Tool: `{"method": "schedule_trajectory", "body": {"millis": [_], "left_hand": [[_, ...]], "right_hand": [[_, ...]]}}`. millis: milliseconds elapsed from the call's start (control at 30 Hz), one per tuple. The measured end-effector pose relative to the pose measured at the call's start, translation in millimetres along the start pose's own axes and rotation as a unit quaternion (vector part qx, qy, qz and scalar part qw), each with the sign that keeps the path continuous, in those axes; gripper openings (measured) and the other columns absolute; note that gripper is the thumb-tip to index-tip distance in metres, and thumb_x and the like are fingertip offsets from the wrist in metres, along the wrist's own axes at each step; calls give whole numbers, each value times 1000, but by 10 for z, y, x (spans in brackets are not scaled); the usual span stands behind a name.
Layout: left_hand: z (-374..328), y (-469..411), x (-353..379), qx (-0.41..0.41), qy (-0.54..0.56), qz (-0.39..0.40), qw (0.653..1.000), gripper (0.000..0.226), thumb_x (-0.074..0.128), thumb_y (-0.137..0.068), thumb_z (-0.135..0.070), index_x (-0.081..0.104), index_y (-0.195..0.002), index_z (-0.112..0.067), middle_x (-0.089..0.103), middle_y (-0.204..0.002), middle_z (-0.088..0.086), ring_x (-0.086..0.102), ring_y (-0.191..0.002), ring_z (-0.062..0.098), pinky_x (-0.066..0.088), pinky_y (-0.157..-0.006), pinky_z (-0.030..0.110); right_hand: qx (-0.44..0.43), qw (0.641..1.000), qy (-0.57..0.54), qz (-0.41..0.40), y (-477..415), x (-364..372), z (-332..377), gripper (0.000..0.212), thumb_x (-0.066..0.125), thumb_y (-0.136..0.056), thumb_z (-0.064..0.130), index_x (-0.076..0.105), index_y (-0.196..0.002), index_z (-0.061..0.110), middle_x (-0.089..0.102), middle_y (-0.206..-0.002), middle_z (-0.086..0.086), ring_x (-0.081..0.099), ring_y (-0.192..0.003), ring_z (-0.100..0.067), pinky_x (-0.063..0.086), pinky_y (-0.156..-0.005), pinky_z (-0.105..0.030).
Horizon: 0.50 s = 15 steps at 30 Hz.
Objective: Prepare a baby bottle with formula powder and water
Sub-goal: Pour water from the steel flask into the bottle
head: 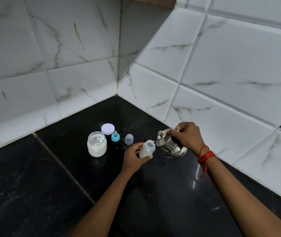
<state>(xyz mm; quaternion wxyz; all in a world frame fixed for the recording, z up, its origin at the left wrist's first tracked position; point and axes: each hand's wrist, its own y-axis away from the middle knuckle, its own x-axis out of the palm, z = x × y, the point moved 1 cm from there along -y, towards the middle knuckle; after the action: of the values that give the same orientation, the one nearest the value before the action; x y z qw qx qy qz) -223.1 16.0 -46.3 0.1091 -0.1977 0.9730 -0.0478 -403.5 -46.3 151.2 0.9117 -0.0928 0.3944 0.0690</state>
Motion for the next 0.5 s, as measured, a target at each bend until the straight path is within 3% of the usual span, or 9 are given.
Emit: {"method": "schedule_trajectory", "body": {"millis": [233, 500], "left_hand": [[58, 4, 56, -20, 19, 7, 1000, 56, 94, -68, -10, 71, -119, -14, 74, -112, -4, 69, -101, -4, 55, -84, 14], [129, -44, 58, -21, -15, 7, 1000, 61, 97, -66, -25, 71, -121, -16, 74, -115, -6, 70, -105, 6, 55, -86, 15]], "right_hand": [[2, 1000, 0, -7, -19, -63, 22, 36, 84, -78, 31, 60, -57, 13, 64, -58, -3, 58, -56, -13, 46, -58, -24], [-6, 1000, 20, 10, -28, -199, 58, 32, 84, -79, 30, 66, -64, 7, 70, -63, -7, 62, -58, -14, 51, -62, -27]]}}
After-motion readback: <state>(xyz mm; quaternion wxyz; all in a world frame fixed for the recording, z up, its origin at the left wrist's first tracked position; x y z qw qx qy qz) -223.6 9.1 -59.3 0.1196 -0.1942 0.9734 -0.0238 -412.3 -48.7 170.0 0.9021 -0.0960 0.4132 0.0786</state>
